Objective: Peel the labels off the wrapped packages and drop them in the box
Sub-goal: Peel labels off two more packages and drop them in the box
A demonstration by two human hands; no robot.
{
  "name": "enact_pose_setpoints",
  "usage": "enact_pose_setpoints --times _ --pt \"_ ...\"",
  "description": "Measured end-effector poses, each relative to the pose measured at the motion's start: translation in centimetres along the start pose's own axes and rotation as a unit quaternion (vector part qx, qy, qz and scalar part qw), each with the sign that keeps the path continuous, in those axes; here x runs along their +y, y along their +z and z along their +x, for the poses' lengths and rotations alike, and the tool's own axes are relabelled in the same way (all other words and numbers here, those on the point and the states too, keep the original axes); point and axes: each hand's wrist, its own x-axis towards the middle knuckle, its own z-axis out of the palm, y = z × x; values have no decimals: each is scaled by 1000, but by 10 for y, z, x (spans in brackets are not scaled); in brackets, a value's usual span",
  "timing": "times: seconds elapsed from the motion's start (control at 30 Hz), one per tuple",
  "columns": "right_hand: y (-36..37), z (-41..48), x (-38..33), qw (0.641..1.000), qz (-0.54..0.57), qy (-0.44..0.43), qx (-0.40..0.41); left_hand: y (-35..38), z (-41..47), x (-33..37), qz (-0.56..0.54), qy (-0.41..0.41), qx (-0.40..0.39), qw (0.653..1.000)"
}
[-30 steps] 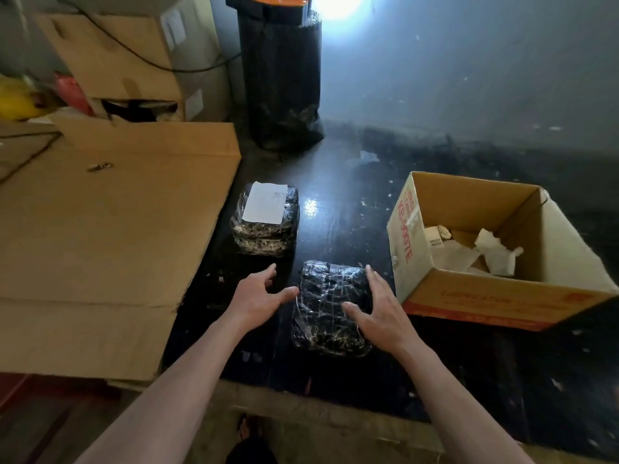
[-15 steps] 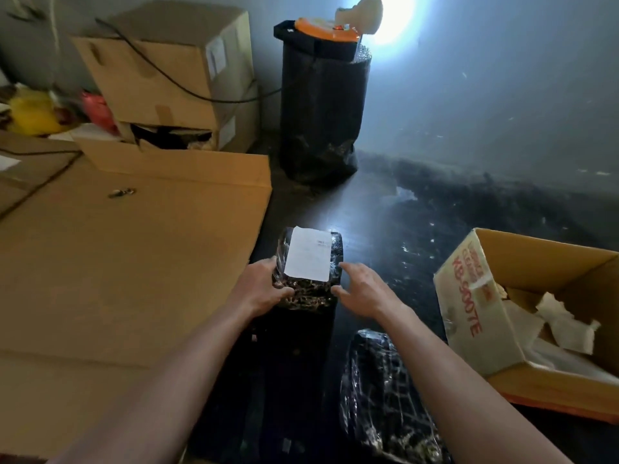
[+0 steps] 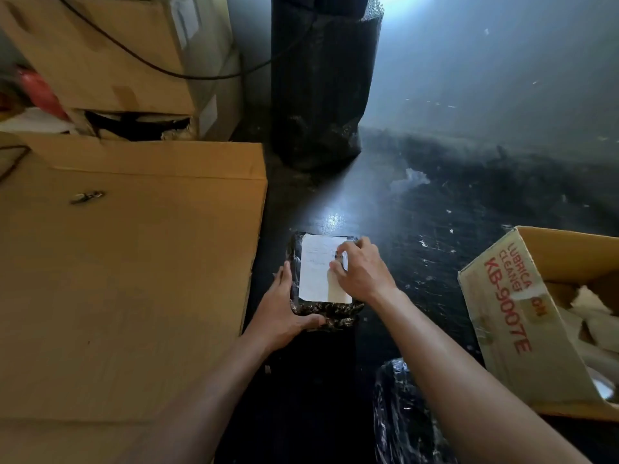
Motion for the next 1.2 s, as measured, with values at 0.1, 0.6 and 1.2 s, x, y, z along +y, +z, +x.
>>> enact_pose_setpoints --times 0.1,0.6,1.2 --pt "7 13 -2 1000 -6 0 15 8 3 -8 -41 12 6 999" --pt "8 65 -10 991 114 14 63 16 11 -18 -96 36 49 994" --pt "20 40 1 974 179 -46 134 19 10 -19 -130 22 56 990"
